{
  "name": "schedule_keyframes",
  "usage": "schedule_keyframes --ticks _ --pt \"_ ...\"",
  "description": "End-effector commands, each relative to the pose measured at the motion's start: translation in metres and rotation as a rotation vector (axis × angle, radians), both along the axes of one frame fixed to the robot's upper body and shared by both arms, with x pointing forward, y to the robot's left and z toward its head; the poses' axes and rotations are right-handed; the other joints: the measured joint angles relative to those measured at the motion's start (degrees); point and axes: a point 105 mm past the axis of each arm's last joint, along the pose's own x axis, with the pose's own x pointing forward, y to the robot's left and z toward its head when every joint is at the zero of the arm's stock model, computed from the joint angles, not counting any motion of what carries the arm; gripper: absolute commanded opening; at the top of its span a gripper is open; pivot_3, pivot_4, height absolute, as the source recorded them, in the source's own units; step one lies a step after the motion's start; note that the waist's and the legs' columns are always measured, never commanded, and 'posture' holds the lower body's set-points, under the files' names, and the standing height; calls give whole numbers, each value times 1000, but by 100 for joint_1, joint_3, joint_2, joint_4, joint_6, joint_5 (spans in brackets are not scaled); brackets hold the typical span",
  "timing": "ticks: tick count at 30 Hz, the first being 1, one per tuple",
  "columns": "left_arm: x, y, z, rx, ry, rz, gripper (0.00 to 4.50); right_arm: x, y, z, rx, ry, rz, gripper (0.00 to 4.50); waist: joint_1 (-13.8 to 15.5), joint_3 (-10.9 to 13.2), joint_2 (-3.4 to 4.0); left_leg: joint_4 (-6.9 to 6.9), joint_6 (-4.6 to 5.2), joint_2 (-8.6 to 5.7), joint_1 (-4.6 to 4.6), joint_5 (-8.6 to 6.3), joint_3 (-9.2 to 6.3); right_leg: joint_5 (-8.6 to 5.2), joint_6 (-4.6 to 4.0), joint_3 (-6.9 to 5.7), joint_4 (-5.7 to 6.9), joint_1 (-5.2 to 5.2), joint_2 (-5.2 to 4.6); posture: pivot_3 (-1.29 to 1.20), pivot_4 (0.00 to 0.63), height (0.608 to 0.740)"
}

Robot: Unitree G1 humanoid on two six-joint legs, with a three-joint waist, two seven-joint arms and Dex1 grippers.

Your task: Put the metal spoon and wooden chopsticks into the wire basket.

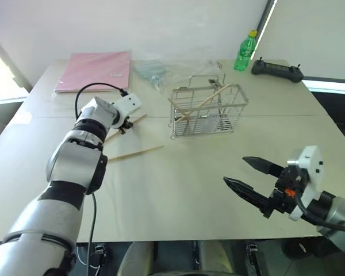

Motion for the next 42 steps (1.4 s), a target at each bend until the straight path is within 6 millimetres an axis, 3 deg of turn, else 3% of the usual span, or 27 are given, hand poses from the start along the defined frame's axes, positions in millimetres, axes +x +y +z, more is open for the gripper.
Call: schedule_keyframes --ticks 1,7,12,19,23,28,32,36,42 --pt "1 4 2 9 -9 14 15 -4 6 4 -7 -29 34 4500 5 0 0 0 0 0 -1 0 0 0 0 0 -1 0 0 0 150 709" --pt "2 7 3 -7 -21 37 15 -1 6 6 -1 -35 30 4500 6 0 -1 0 0 -1 -3 0 0 0 1 0 -5 0 -1 0 150 709" --pt "7 8 21 -106 -72 74 15 0 6 6 -5 -35 37 4500 3 2 -2 0 0 -1 -4 0 -1 0 1 0 -5 -1 -1 0 150 709" --pt "21 21 90 -348 -291 179 15 3 3 8 -8 -39 40 4500 7 10 -16 -2 0 -1 -10 0 -2 0 1 -1 -5 -8 -2 0 150 709" --pt "24 28 150 -509 -490 180 15 3 3 7 -12 -36 45 4500 6 11 -18 -2 -1 -1 -9 -1 -2 1 2 -1 -7 -7 -2 0 150 709" --pt "6 -3 240 -982 -648 -47 15 0 2 5 -25 -31 55 4500 21 14 -24 -3 -1 -1 -14 -1 -7 1 2 -5 -9 -7 -4 0 150 709" --pt "-15 -34 285 -1195 -713 -281 15 1 0 6 -27 -34 46 4500 10 13 -23 -2 -2 -2 -12 -1 -3 2 2 -5 -13 -4 -10 0 150 709" --pt "-23 -65 296 -1310 -704 -377 15 3 0 7 -25 -43 37 4500 9 12 -21 -2 -2 0 -6 -1 -3 1 3 -5 -12 0 -10 0 150 709" --pt "-30 -111 280 -1334 -637 -488 15 9 -7 17 -26 -107 -24 4500 4 12 -19 1 -1 -2 -5 -1 -1 3 4 -4 -12 2 -9 0 150 709"
